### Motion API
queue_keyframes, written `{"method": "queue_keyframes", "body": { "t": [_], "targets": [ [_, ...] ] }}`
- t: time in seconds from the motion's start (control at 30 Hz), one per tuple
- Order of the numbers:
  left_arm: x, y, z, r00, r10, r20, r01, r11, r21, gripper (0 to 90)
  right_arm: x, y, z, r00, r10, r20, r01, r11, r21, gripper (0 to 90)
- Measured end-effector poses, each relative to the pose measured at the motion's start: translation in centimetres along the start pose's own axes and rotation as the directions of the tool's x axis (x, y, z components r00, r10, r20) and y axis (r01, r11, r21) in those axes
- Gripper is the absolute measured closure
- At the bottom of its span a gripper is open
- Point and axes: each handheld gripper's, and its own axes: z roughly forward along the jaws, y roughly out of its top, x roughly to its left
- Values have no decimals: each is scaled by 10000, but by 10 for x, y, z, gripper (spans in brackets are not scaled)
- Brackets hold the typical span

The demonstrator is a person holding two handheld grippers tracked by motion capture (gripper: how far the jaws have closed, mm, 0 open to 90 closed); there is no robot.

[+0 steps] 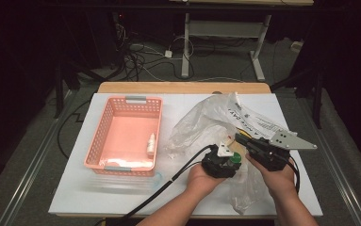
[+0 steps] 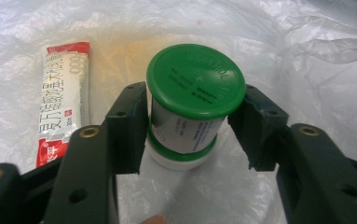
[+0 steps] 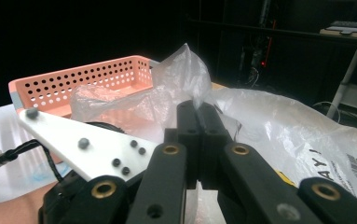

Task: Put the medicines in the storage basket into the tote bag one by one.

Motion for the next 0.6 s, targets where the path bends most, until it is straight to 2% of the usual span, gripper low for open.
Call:
{"method": "queue_keyframes", "body": {
  "t": [0.1, 0.23, 0.27, 0.4, 0.6],
  "targets": [
    [0, -2, -5, 9999, -138, -49, 138, 9999, -50, 398, 0, 0, 0, 10000, -5, -24, 5, 10000, -10, 900],
    [2, -7, -15, 9993, -263, 276, 264, 9997, -21, 321, 1, 1, -1, 10000, 43, -20, -43, 10000, -3, 900],
    [1, -9, -18, 9987, -357, 354, 360, 9993, -86, 312, 1, 1, -1, 10000, 33, -19, -33, 10000, -19, 900],
    [-1, -17, -32, 9985, -315, 458, 323, 9994, -152, 266, 1, 0, -1, 10000, 9, -15, -9, 10000, 16, 900],
    [-1, -29, -49, 9977, -471, 487, 471, 9989, 10, 193, 2, -1, 1, 10000, 16, -45, -16, 10000, 79, 900]
  ]
}}
